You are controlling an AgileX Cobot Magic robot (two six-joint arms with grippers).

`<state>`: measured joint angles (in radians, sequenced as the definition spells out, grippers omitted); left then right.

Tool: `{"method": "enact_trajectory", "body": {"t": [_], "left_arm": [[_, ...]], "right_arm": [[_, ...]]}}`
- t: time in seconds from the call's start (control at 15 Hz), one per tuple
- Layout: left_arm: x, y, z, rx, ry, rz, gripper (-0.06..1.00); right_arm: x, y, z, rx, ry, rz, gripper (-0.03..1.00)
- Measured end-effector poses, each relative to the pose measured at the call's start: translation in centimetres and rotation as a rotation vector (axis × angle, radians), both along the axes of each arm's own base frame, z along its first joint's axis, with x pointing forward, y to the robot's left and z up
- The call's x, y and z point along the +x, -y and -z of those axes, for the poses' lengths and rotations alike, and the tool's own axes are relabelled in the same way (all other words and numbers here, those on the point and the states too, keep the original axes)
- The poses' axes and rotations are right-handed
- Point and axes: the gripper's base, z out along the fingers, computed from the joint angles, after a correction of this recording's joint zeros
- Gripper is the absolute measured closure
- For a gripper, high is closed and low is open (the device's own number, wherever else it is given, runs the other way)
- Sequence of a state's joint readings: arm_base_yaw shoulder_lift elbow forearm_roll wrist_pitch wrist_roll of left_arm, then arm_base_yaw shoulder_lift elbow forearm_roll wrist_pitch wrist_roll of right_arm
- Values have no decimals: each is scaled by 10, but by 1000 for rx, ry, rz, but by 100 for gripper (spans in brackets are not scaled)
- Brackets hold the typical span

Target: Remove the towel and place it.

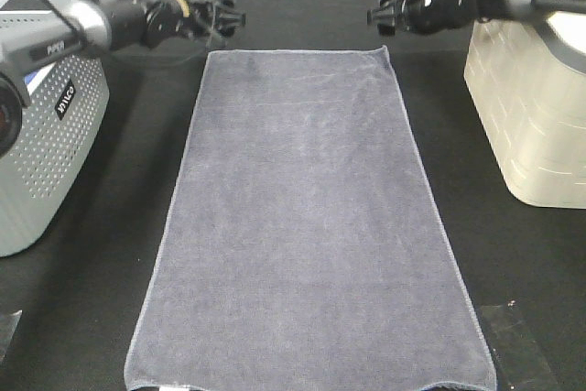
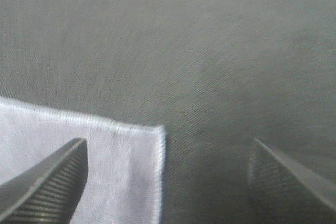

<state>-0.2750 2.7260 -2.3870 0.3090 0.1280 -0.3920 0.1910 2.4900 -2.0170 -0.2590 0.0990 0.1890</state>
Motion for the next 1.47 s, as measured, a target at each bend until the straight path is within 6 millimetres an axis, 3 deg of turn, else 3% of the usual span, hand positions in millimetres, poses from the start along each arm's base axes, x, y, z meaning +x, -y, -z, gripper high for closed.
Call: {"method": "enact_trajectory", "body": {"t": [0.2,0.4,0.47,0.53,0.67,0.87,0.93,1.07,1.13,1.27,1.33,1.47], "left_arm": [[-10,18,-40,4,-5,10,18],[-23,22,-79,28,-57,-14,19],[-23,22,-79,28,-57,-14,19],[-38,22,-115,69,-105,-30,19],[-50,23,-139,94,-138,-37,19],[-83,18,-182,158,-268,-70,19],[-89,17,-188,169,-296,-74,19],[-122,4,-226,209,-409,-107,19],[-128,2,-231,217,-429,-111,19],[-148,-5,-263,213,-400,-78,19],[-166,-5,-289,157,-368,-23,19],[-186,-9,-317,115,-324,25,19]], "right_arm": [[-7,3,-41,26,-8,34,19],[-18,6,-75,37,-34,60,19],[-18,6,-75,37,-34,60,19],[-32,5,-115,76,-30,62,19],[-42,3,-131,47,-61,28,19],[-78,-15,-161,-30,-233,-80,19],[-85,-16,-167,-21,-259,-85,19],[-117,-11,-202,-7,-350,-98,19],[-123,-9,-209,-7,-361,-100,19],[-147,-4,-233,-8,-410,-110,19],[-165,0,-247,-16,-447,-112,19],[-180,4,-262,-16,-447,-113,19]]}}
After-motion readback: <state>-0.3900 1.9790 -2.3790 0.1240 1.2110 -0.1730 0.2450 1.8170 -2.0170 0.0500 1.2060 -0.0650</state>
